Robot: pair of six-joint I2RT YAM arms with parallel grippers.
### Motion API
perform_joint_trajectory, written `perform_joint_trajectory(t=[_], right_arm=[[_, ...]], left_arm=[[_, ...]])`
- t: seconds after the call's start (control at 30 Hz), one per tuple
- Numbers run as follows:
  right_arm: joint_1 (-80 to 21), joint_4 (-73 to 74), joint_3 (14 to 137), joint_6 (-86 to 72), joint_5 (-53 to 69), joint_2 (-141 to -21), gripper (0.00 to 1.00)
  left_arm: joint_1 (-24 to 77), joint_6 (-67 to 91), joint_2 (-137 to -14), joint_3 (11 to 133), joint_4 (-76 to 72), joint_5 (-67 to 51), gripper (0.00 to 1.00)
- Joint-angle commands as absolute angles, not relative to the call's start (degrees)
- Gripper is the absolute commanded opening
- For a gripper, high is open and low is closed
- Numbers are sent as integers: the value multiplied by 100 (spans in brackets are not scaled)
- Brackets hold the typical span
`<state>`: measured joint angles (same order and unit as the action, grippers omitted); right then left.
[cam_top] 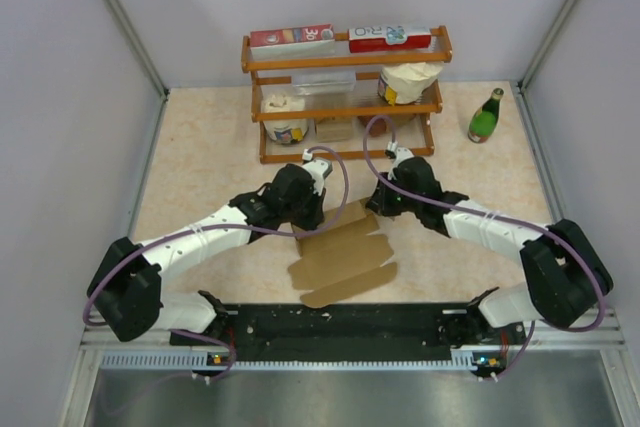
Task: Fold the paper box
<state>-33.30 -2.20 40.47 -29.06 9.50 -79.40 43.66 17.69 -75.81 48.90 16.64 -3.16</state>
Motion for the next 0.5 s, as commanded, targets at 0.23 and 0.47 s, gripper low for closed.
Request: perform_joint_trajectory(t=[0.23,0.47], right_arm=[[-3287,378,4008,-2426,-176,-8270,9],[-3287,404,4061,-2426,-140,-8657,9]], left_arm=[[4421,1819,-7629,4808,1529,-255,0],[4421,1819,-7611,4799,1556,-202,0]])
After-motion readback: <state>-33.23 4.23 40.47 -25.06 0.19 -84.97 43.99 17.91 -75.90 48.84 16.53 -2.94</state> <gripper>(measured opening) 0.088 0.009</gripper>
